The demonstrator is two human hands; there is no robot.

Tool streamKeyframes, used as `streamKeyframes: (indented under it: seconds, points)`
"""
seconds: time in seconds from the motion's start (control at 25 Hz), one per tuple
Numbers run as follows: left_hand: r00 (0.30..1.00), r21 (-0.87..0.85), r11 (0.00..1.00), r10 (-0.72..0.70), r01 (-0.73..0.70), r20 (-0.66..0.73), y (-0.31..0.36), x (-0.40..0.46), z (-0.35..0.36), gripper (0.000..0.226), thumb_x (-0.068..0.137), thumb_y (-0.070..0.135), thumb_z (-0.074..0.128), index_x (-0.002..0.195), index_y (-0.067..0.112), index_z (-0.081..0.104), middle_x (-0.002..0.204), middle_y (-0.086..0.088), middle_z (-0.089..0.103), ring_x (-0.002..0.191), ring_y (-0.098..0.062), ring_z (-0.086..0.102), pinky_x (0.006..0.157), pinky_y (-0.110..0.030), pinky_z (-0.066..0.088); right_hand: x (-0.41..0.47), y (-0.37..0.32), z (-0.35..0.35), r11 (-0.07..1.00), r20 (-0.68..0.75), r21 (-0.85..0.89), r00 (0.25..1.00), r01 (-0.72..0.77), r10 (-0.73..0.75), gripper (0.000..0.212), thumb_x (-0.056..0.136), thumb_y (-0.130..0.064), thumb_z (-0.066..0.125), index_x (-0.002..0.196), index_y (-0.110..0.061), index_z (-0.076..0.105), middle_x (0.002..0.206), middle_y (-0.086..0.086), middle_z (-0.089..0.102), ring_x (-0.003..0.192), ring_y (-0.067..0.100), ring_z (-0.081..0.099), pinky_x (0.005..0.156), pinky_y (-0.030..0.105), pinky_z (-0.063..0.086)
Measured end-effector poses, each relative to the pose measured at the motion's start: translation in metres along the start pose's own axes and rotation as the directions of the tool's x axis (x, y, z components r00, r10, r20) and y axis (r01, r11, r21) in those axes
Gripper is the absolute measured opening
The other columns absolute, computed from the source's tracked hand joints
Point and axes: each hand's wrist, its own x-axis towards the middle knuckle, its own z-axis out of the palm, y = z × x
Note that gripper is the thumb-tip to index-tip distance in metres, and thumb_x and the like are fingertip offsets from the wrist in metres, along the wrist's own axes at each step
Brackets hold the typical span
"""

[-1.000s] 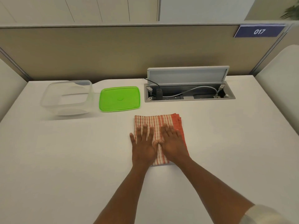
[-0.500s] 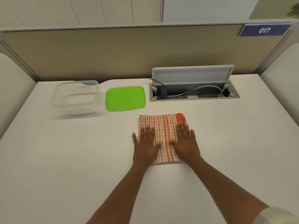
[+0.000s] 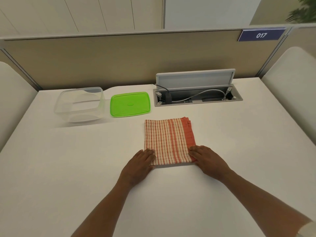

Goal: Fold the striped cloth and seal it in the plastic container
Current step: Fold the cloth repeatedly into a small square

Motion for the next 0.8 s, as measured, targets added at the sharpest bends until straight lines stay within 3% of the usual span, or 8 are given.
streamKeyframes:
  seconds: [0.2, 0.4, 0.48, 0.56, 0.68, 0.8]
  points:
    - [0.998, 0.025, 1.0, 0.012, -0.011, -0.06, 0.004, -0.007, -0.001, 0.041, 0.085, 0.013, 0.071, 0.123, 0.003, 0.062, 0.131, -0.015, 0.063, 0.119, -0.029, 0.063, 0.102, -0.045, 0.049, -0.005, -0.013, 0.004, 0.997, -0.093, 0.045, 0.993, -0.069, 0.073, 0.037, 0.081, -0.015, 0.075, 0.115, -0.009, 0.064, 0.118, 0.011, 0.068, 0.1, 0.029, 0.069, 0.083, 0.041, 0.058]
    - [0.973, -0.146, 0.962, -0.229, 0.23, 0.027, 0.008, -0.007, -0.014, 0.032, 0.099, 0.022, 0.048, 0.13, 0.015, 0.05, 0.136, -0.007, 0.06, 0.129, -0.032, 0.053, 0.108, -0.042, 0.045, 0.002, -0.021, -0.013, 0.983, -0.049, 0.124, 0.988, -0.139, 0.146, 0.02, 0.086, -0.015, 0.065, 0.106, -0.015, 0.06, 0.103, 0.004, 0.069, 0.087, 0.023, 0.065, 0.078, 0.033, 0.054]
    - [0.948, -0.24, 0.92, -0.32, 0.31, -0.001, 0.009, -0.003, -0.022, 0.027, 0.1, 0.023, 0.045, 0.126, 0.018, 0.05, 0.123, -0.008, 0.067, 0.112, -0.029, 0.063, 0.089, -0.036, 0.055, 0.006, -0.023, -0.023, 0.941, -0.014, 0.242, 0.969, -0.238, 0.248, 0.015, 0.09, -0.016, 0.055, 0.104, -0.017, 0.059, 0.101, 0.002, 0.067, 0.086, 0.021, 0.061, 0.075, 0.032, 0.052]
    - [0.923, -0.331, 0.876, -0.384, 0.352, -0.034, 0.01, 0.003, -0.034, 0.019, 0.099, 0.021, 0.044, 0.118, 0.02, 0.047, 0.101, -0.008, 0.071, 0.083, -0.027, 0.066, 0.065, -0.031, 0.049, 0.008, -0.027, -0.034, 0.876, 0.022, 0.362, 0.942, -0.319, 0.334, 0.008, 0.091, -0.02, 0.051, 0.098, -0.021, 0.056, 0.095, 0.001, 0.065, 0.082, 0.018, 0.057, 0.07, 0.033, 0.051]
    - [0.895, -0.446, 0.813, -0.442, 0.374, -0.056, 0.007, 0.012, -0.046, 0.012, 0.099, 0.019, 0.043, 0.111, 0.019, 0.046, 0.085, -0.01, 0.069, 0.066, -0.027, 0.057, 0.057, -0.031, 0.038, 0.008, -0.028, -0.043, 0.836, 0.053, 0.45, 0.943, -0.315, 0.327, 0.014, 0.084, -0.026, 0.058, 0.096, -0.025, 0.053, 0.094, -0.003, 0.063, 0.083, 0.013, 0.057, 0.07, 0.032, 0.051]
    - [0.88, -0.498, 0.776, -0.472, 0.387, -0.051, 0.003, 0.019, -0.052, 0.01, 0.099, 0.018, 0.044, 0.108, 0.019, 0.048, 0.081, -0.01, 0.067, 0.069, -0.031, 0.059, 0.057, -0.034, 0.041, 0.005, -0.032, -0.042, 0.831, 0.11, 0.457, 0.948, -0.316, 0.299, 0.033, 0.076, -0.03, 0.065, 0.107, -0.028, 0.056, 0.099, -0.008, 0.061, 0.09, 0.008, 0.055, 0.073, 0.021, 0.046]
